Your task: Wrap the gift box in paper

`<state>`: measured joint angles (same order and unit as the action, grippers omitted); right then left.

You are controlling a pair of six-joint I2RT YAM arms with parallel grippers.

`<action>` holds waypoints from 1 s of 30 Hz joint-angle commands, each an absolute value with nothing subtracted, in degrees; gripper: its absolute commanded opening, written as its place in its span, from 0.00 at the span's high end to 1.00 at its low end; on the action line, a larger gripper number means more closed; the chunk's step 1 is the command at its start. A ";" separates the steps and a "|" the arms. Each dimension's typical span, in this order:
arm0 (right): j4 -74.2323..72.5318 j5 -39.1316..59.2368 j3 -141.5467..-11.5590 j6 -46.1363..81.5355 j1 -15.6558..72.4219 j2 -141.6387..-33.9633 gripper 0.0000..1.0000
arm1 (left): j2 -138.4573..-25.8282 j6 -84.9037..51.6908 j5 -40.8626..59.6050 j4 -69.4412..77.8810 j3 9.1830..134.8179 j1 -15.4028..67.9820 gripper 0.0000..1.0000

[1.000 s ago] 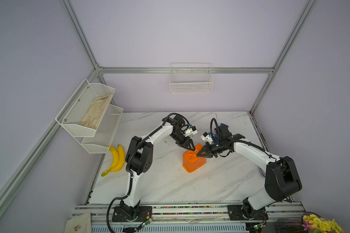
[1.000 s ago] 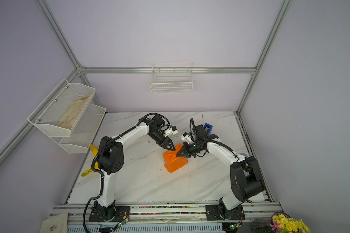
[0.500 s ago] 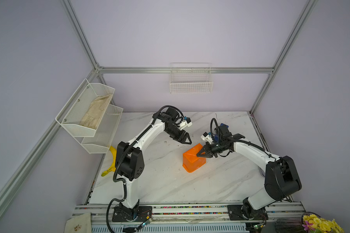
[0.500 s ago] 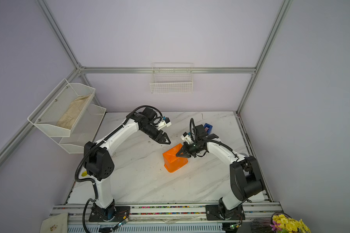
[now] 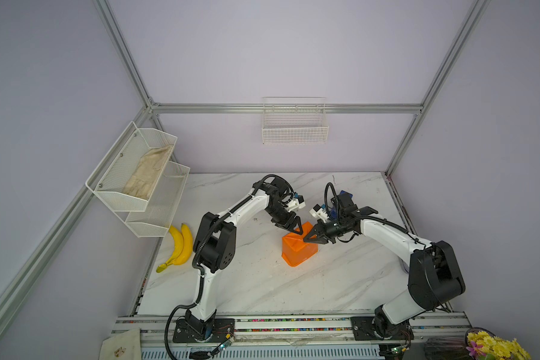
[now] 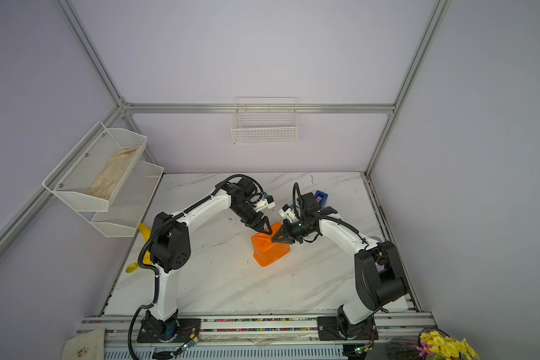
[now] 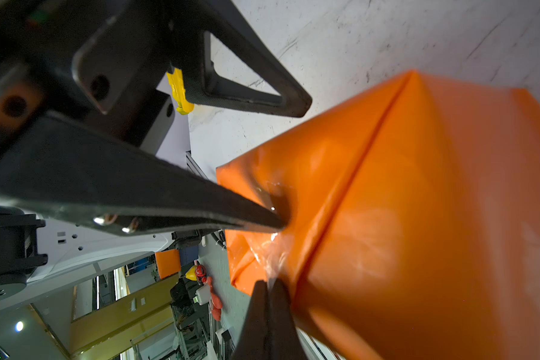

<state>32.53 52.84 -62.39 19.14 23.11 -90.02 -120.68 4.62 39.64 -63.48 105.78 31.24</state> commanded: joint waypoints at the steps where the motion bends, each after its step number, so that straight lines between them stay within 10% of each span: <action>1: 37.05 47.26 -60.77 18.18 23.41 -91.69 1.00 | -120.92 3.04 39.10 -61.09 108.36 31.64 0.39; 30: 47.19 42.74 -65.62 26.52 23.42 -79.37 0.79 | -123.69 2.25 35.99 -62.33 104.97 31.33 0.47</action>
